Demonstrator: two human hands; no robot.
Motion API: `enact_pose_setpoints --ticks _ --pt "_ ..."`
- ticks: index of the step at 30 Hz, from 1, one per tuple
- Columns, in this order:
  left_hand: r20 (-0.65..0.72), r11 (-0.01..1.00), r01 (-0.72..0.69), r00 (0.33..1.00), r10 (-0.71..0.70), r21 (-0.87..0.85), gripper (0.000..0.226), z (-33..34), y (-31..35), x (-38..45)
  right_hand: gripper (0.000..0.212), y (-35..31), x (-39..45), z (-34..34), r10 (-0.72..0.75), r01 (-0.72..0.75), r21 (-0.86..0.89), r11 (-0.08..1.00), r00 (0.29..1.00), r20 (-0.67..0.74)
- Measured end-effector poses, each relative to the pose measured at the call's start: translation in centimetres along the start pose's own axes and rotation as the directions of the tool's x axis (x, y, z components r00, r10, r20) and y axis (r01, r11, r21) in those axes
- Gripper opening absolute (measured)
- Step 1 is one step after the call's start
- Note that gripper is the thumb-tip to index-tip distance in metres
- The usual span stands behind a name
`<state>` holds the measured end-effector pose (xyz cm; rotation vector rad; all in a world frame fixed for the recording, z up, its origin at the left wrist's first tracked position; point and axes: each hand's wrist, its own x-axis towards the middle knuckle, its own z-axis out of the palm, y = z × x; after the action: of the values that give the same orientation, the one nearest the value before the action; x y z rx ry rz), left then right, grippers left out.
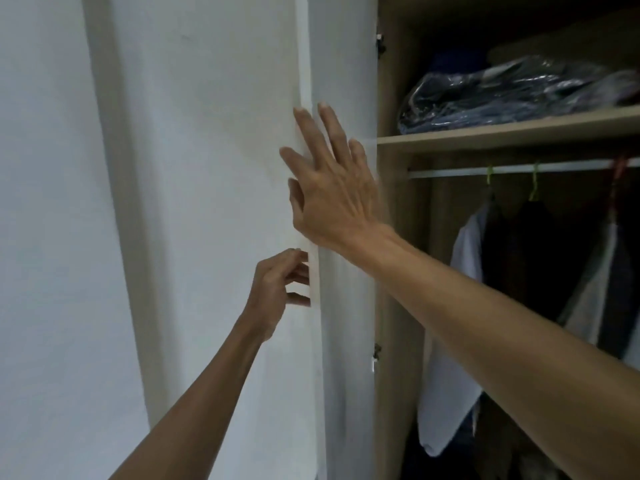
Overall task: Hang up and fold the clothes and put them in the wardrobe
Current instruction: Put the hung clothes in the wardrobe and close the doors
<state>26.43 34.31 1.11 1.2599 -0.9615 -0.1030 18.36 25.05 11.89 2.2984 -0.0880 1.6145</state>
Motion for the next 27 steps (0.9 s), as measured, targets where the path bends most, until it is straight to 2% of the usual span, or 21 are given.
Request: enact_pose_setpoints --ticks 3,5,9,14,17,20,27 --pt "0.162 0.999 -0.043 0.986 0.039 0.021 0.015 4.2 -0.5 1.0 0.042 2.7 -1.0 -2.1 0.051 -0.051 -0.176 0.983 0.999 -0.006" --pt "0.215 0.991 -0.127 0.97 0.116 0.038 0.017 7.7 -1.4 2.3 0.042 5.0 -1.9 -3.8 0.12 -0.11 -0.303 0.947 0.993 0.014" --pt "0.243 0.961 -0.255 0.944 0.223 0.108 0.079 14.4 -3.2 4.9 0.042 10.3 -3.9 -6.9 0.23 -0.166 -0.505 0.847 0.971 0.066" --pt "0.303 0.839 -0.47 0.87 0.389 0.274 0.103 21.4 -4.3 8.2 0.047 17.9 -6.5 -8.9 0.194 -0.087 -0.661 0.745 0.977 0.09" --pt "0.355 0.731 -0.559 0.824 0.441 0.39 0.112 24.6 -4.5 10.6 0.059 22.1 -8.0 -8.9 0.19 -0.043 -0.708 0.705 0.973 0.13" --pt "0.422 0.649 -0.587 0.806 0.415 0.484 0.118 27.2 -4.4 12.8 0.064 25.7 -9.3 -8.8 0.251 -0.065 -0.719 0.692 0.956 0.154" --pt "0.435 0.607 -0.561 0.825 0.359 0.563 0.125 31.9 -5.0 15.7 0.063 31.7 -10.5 -8.4 0.327 -0.086 -0.72 0.688 0.923 0.201"
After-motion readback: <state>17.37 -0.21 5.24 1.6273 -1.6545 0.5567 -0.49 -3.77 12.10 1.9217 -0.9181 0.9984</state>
